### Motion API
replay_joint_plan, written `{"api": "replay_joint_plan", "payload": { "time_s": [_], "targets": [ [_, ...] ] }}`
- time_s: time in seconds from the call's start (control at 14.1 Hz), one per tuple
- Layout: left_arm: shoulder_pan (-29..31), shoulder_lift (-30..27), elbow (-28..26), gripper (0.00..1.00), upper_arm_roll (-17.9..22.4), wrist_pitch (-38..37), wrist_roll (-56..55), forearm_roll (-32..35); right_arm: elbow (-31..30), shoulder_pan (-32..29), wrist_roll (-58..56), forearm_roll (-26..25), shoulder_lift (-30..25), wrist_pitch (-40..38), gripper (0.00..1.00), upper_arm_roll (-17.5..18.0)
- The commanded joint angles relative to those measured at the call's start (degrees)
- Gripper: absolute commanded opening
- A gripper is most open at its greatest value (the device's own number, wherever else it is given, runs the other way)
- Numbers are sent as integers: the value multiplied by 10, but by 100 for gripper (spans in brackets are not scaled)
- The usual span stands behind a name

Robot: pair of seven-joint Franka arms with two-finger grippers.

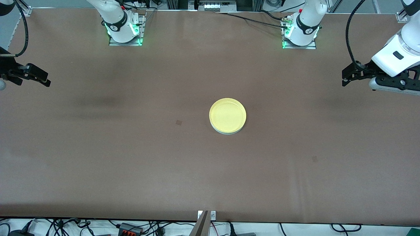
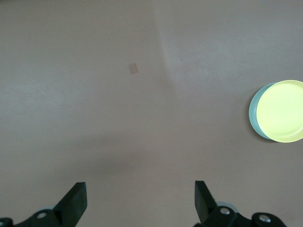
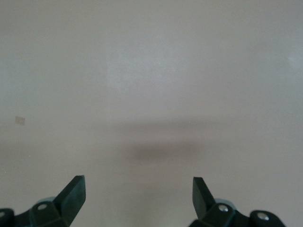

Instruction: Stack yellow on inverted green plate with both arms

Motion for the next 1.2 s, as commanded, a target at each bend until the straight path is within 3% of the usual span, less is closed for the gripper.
{"api": "replay_joint_plan", "payload": {
  "time_s": [0.0, 1.13],
  "targets": [
    [4, 0, 9, 100, -2, -11, 7, 7, -6, -2, -1, -5, -9, 8, 100, 2],
    [3, 0, 9, 100, -2, -11, 6, 7, 3, -6, -1, -2, -1, 8, 100, 2]
  ]
}}
